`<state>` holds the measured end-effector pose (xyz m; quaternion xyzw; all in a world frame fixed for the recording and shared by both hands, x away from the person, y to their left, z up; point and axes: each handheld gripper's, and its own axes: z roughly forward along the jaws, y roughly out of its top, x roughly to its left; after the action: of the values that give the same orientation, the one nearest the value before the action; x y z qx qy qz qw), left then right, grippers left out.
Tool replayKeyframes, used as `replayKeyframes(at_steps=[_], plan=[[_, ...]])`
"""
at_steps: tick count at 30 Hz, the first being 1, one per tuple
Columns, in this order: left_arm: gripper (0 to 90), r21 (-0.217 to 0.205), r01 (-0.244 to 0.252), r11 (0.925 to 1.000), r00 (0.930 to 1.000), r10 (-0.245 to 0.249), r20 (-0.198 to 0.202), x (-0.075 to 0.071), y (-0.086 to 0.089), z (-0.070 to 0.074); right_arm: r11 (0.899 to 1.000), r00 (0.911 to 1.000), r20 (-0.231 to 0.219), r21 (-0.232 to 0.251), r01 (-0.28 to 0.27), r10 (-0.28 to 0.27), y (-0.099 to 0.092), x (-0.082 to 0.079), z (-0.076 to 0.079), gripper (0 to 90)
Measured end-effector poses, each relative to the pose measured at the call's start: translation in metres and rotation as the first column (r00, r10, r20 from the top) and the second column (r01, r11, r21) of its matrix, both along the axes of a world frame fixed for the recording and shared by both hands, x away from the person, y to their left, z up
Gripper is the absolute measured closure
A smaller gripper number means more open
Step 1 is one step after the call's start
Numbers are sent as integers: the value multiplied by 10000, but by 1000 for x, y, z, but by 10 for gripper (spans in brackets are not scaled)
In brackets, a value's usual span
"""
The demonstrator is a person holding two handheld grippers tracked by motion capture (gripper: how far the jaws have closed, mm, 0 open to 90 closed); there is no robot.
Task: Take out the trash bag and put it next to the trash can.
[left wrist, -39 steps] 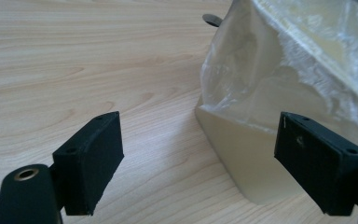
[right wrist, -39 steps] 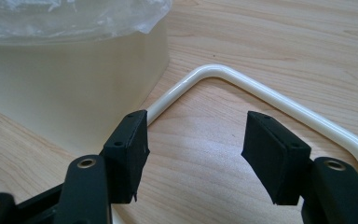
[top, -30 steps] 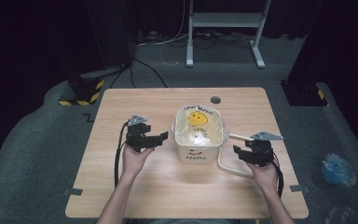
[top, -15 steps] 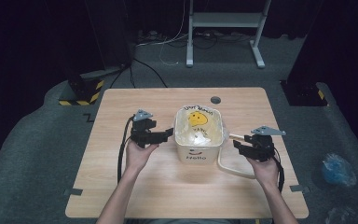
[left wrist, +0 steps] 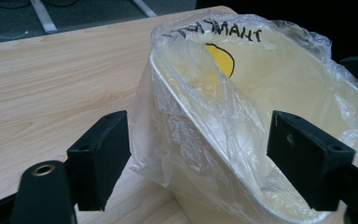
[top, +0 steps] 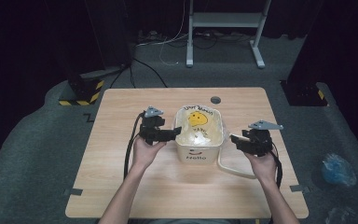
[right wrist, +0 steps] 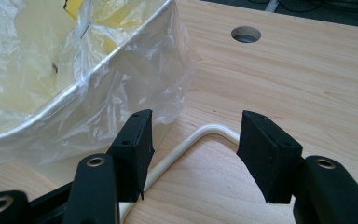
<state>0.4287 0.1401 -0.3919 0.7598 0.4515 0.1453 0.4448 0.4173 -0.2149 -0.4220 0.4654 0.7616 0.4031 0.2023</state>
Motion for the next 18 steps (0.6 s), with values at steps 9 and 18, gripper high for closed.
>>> replayKeyframes(at_steps=[9, 18], plan=[[336, 132, 188, 9997, 9997, -191, 182, 2, -10, 5, 10000, 9998, -199, 47, 6, -5, 4, 7, 0, 447], [487, 178, 210, 9996, 9998, -210, 23, 10, -18, 5, 10000, 9997, -231, 14, -22, 22, 6, 10, 2, 456]])
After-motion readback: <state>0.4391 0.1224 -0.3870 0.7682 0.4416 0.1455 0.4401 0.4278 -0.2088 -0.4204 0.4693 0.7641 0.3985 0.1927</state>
